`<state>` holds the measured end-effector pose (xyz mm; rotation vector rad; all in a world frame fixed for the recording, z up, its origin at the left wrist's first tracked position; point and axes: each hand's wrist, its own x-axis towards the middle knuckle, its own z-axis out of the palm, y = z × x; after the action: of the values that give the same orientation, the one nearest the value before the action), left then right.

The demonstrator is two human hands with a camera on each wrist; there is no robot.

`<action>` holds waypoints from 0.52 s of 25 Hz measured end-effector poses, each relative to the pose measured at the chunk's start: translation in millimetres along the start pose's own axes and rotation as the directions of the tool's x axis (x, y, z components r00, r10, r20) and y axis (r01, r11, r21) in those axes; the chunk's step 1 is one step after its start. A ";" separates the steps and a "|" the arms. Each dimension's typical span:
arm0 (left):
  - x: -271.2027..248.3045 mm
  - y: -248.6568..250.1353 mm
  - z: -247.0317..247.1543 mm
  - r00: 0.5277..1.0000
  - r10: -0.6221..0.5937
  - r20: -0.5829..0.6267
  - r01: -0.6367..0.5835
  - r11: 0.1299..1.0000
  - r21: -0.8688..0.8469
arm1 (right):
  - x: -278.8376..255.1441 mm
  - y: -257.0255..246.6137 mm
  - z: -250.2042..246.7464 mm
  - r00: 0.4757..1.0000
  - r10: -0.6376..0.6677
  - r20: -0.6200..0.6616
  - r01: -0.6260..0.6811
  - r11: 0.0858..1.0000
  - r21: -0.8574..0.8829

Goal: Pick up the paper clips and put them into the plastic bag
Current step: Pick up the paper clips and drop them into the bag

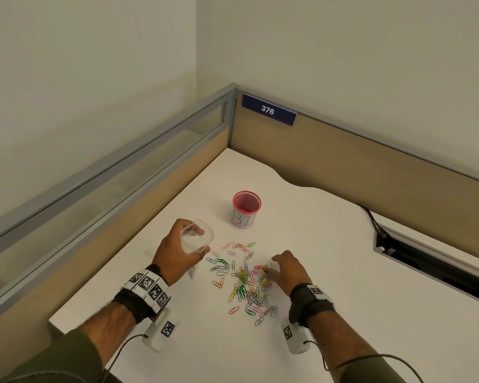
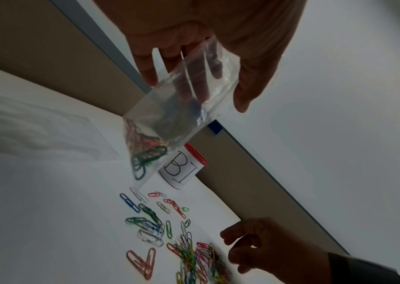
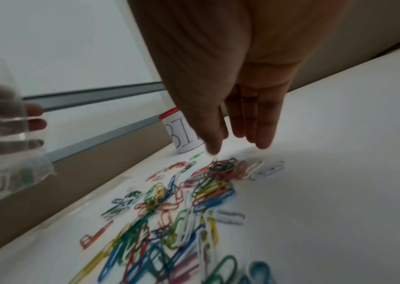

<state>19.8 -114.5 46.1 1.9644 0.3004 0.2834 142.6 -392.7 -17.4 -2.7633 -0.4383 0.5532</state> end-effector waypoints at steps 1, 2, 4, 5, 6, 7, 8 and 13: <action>-0.5 0.4 1.5 1.000 0.001 0.006 -0.001 1.000 0.000 | -2.8 1.1 -1.5 0.999 0.025 0.022 -0.025 1.000 -0.011; -1.1 0.8 2.9 1.000 0.001 0.012 -0.001 1.000 0.001 | -5.0 -0.3 -1.2 0.998 0.037 0.058 -0.035 0.999 -0.041; -2.3 2.4 5.2 1.000 -0.002 0.020 0.002 1.000 -0.005 | -5.6 -12.1 3.9 0.993 0.030 0.115 -0.019 0.995 -0.100; -2.8 2.6 6.4 1.000 -0.003 0.020 0.003 1.000 -0.008 | -4.2 -19.5 8.0 0.992 0.021 0.125 -0.006 0.993 -0.116; -3.7 2.8 7.5 1.000 -0.004 0.021 0.004 1.000 -0.008 | -2.8 -27.3 12.8 0.992 0.013 0.126 0.003 0.992 -0.124; -4.4 3.0 8.5 1.000 -0.004 0.022 0.004 1.000 -0.005 | -0.4 -33.6 18.0 0.994 -0.001 0.113 0.017 0.990 -0.138; -4.7 3.5 9.3 1.000 0.001 0.025 -0.001 1.000 -0.005 | 0.8 -39.1 21.9 0.996 -0.023 0.087 0.037 0.987 -0.157; -0.2 6.8 9.9 1.000 0.005 0.030 -0.005 1.000 -0.004 | 3.5 -48.1 24.7 0.997 -0.074 0.014 0.075 0.968 -0.239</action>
<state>23.5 -125.7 48.4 1.9640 0.2754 0.2573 124.1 -342.2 -24.2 -2.9583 -0.6464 0.5196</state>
